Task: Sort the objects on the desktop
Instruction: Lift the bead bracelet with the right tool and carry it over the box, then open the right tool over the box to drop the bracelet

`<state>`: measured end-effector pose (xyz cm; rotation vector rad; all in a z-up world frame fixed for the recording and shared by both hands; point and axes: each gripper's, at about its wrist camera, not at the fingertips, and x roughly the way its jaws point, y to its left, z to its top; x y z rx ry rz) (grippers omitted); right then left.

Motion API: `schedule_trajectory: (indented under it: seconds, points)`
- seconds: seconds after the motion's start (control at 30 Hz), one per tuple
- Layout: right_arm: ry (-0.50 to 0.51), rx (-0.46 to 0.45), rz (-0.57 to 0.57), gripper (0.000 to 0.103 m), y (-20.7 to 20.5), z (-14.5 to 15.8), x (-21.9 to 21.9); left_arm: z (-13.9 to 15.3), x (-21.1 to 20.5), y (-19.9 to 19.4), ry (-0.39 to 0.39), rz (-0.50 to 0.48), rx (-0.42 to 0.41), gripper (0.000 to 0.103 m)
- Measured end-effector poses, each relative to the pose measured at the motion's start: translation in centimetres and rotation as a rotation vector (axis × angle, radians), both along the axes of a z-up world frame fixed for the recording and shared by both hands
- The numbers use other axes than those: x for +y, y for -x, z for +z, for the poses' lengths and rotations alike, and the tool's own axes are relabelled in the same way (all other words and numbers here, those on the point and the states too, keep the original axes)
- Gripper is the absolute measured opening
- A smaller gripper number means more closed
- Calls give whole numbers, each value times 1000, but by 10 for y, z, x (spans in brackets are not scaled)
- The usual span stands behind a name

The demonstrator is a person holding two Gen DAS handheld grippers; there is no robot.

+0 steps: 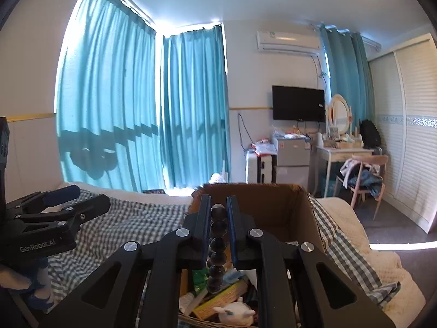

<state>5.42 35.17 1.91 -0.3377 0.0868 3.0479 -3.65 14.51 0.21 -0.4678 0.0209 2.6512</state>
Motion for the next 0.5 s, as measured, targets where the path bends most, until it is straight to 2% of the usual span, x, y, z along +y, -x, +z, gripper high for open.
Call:
schedule_trajectory:
  seconds: [0.17, 0.37, 0.5]
  points:
    - [26, -66, -44, 11, 19, -23, 18, -22, 20, 25, 15, -35, -49, 83]
    - [21, -160, -80, 11, 43, -51, 26, -42, 44, 42, 37, -81, -63, 83]
    - [38, -206, -93, 11, 54, -65, 34, -54, 60, 49, 65, -111, -65, 79]
